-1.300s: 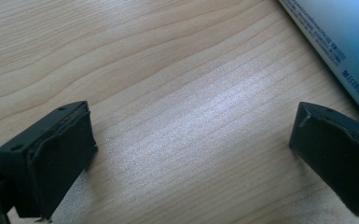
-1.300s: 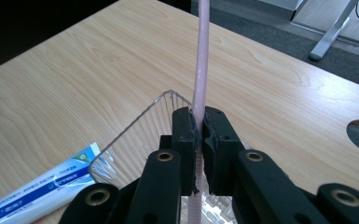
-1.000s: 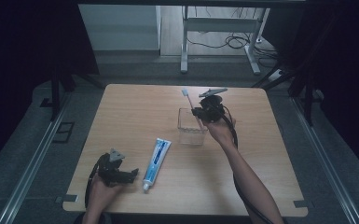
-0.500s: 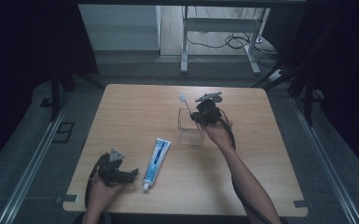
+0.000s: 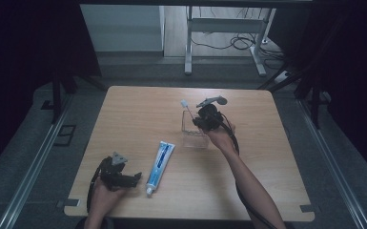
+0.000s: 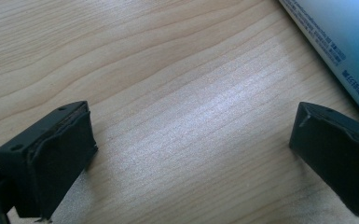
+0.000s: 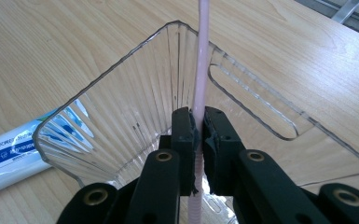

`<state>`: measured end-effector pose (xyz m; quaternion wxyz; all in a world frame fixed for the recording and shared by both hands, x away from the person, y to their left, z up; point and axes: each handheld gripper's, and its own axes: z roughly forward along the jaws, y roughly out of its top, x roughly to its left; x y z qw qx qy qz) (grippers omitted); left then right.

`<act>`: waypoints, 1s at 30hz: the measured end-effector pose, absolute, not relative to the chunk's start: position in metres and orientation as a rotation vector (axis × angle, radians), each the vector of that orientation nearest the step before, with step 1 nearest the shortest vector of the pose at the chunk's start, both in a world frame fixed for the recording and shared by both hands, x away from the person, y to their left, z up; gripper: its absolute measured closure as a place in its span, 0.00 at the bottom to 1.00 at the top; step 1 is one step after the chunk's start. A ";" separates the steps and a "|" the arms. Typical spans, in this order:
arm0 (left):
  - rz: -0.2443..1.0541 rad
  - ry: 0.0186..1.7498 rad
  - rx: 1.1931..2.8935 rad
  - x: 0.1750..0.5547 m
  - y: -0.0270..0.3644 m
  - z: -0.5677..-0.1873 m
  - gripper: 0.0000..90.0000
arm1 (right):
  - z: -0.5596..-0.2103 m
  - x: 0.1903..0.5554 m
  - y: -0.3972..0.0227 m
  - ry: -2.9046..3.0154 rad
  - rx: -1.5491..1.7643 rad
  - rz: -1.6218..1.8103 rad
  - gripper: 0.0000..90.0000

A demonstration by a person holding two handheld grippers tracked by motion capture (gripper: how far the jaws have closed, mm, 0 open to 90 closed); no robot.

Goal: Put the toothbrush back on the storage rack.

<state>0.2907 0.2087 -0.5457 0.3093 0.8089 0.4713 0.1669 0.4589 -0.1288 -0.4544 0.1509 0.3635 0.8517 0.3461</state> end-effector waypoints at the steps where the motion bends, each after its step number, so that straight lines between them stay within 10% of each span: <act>1: 0.440 1.245 2.138 0.291 0.209 -0.546 0.00 | -0.454 0.459 -0.128 2.448 1.043 0.992 0.92; 30: 0.440 1.245 2.136 0.291 0.209 -0.546 0.00 | -0.445 0.456 -0.129 2.464 1.023 0.983 0.80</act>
